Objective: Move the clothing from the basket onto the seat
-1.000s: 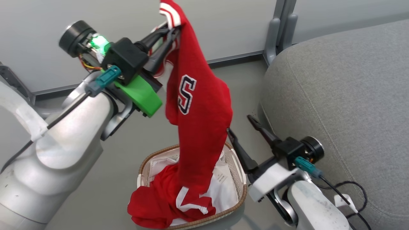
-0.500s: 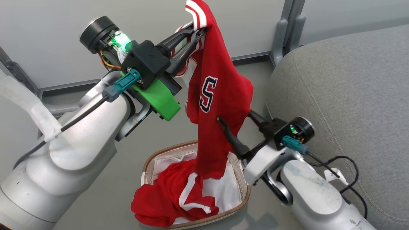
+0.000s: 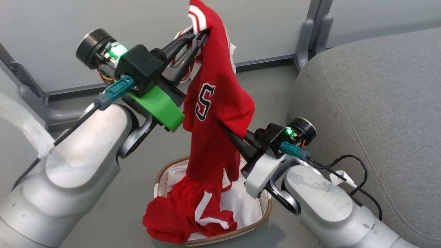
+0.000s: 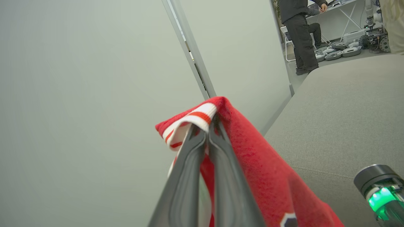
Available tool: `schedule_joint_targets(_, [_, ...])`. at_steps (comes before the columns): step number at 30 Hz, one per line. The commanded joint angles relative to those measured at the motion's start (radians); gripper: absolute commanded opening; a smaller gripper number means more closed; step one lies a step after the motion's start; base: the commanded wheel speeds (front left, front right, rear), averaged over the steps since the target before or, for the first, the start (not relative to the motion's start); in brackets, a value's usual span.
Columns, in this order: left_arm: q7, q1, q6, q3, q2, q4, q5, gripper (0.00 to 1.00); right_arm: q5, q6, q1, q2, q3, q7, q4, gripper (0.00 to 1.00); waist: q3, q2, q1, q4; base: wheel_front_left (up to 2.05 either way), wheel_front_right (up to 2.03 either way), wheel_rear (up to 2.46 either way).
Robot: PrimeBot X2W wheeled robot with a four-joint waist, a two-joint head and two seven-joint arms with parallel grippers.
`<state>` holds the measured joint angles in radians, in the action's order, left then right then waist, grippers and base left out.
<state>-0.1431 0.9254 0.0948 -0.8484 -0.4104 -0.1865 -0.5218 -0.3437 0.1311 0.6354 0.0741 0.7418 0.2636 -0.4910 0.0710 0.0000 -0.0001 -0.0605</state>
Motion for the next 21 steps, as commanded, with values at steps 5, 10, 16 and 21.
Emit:
schedule_joint_targets(5, [-0.031, -0.092, -0.038, 0.047, -0.015, -0.013, -0.080, 0.07, 0.022, -0.001, 0.022, 0.008, -0.049, 0.002, 0.040, 0.00, 0.005, 0.0000, 0.0001, 0.002, 0.00, 0.00, 0.00])
schedule_joint_targets(10, [-0.071, -0.179, -0.071, 0.076, -0.020, -0.026, -0.122, 1.00, 0.050, -0.001, 0.013, 0.015, -0.100, 0.002, 0.092, 0.00, 0.007, 0.0000, 0.0001, -0.004, 0.00, 0.00, 0.00])
schedule_joint_targets(16, [-0.105, -0.312, -0.100, 0.091, 0.002, -0.038, -0.161, 1.00, 0.086, -0.001, -0.010, 0.018, -0.167, 0.002, 0.141, 0.00, -0.003, 0.0000, 0.0001, -0.011, 0.00, 0.00, 0.00])
schedule_joint_targets(21, [-0.118, -0.410, -0.113, 0.100, 0.016, -0.054, -0.173, 1.00, 0.111, -0.001, -0.027, 0.026, -0.204, 0.002, 0.155, 0.00, -0.007, 0.0000, 0.0001, -0.013, 0.00, 0.00, 0.00])
